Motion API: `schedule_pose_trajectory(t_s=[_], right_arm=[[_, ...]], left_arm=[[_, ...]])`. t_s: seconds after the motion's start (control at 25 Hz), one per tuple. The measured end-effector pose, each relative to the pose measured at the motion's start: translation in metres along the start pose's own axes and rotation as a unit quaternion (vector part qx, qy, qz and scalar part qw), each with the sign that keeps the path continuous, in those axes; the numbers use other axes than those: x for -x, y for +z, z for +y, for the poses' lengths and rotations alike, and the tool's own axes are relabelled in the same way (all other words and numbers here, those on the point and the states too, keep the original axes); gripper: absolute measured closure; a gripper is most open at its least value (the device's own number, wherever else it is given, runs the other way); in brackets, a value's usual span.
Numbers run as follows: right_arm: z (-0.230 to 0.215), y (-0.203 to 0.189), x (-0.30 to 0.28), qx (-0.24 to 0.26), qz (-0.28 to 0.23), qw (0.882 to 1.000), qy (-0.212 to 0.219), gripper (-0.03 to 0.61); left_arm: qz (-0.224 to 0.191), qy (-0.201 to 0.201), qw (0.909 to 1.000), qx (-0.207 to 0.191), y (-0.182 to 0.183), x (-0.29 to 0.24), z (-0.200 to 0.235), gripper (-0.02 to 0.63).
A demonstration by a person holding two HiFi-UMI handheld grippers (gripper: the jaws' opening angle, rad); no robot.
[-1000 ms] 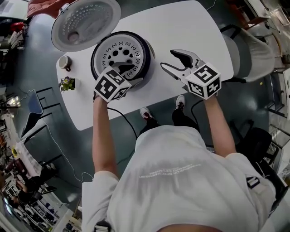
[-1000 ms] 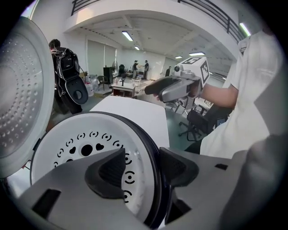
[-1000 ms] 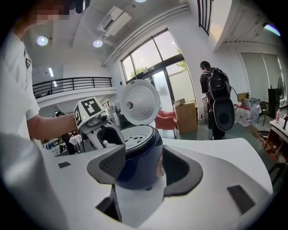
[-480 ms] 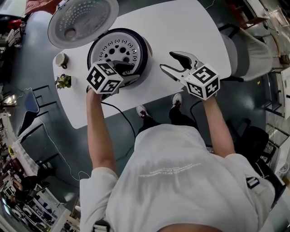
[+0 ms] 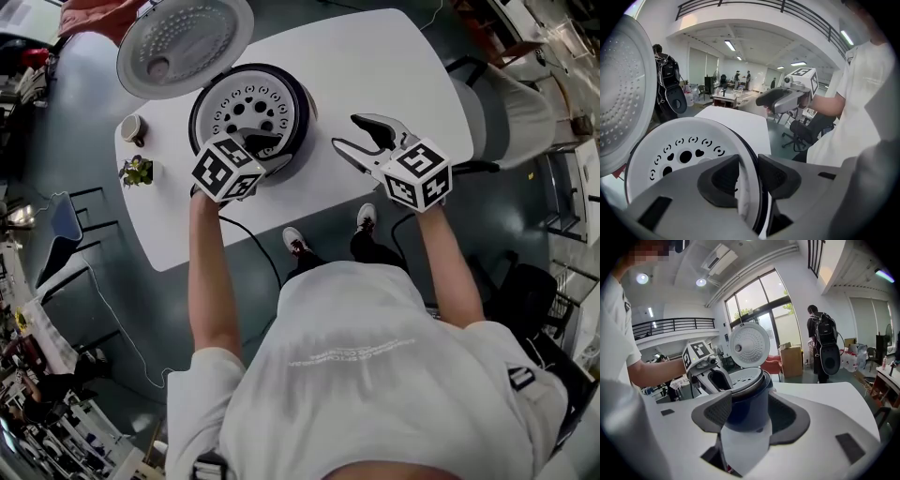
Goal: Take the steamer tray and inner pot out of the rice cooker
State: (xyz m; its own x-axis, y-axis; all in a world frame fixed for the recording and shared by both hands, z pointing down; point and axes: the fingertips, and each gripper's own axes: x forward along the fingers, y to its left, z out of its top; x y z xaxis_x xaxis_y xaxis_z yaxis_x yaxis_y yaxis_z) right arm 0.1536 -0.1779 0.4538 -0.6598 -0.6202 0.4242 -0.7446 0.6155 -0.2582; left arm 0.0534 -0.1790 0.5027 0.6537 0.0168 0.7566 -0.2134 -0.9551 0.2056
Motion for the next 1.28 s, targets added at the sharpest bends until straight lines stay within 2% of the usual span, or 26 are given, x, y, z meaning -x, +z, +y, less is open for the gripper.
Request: schedule_pose_trajectory(t_s=[0.24,0.44,0.68,1.0,1.28], right_arm=[[0.005,0.014,0.014,0.010,-0.016,1.000,-0.021,0.327],[0.008,0.025,0.021,0.017,-0.031,0.999,-0.035,0.330],[0.010,0.054,0.027,0.042,-0.061,0.996,-0.042,0.336],[0.022,0.082,0.018,0.078,-0.078,0.994,-0.015,0.334],[0.037,0.107,0.002,0.110,-0.087,0.989,0.036,0.334]], left_arm=[[-0.044,0.020,0.9988,-0.009,0.009,0.021,0.002,0.506],[-0.058,0.037,0.9972,-0.030,0.010,0.031,-0.001,0.517],[-0.101,0.060,0.9918,-0.050,0.030,0.055,-0.007,0.537],[-0.155,0.122,0.9793,-0.047,0.046,0.088,-0.007,0.552],[-0.182,0.190,0.9639,-0.040,0.052,0.132,-0.012,0.552]])
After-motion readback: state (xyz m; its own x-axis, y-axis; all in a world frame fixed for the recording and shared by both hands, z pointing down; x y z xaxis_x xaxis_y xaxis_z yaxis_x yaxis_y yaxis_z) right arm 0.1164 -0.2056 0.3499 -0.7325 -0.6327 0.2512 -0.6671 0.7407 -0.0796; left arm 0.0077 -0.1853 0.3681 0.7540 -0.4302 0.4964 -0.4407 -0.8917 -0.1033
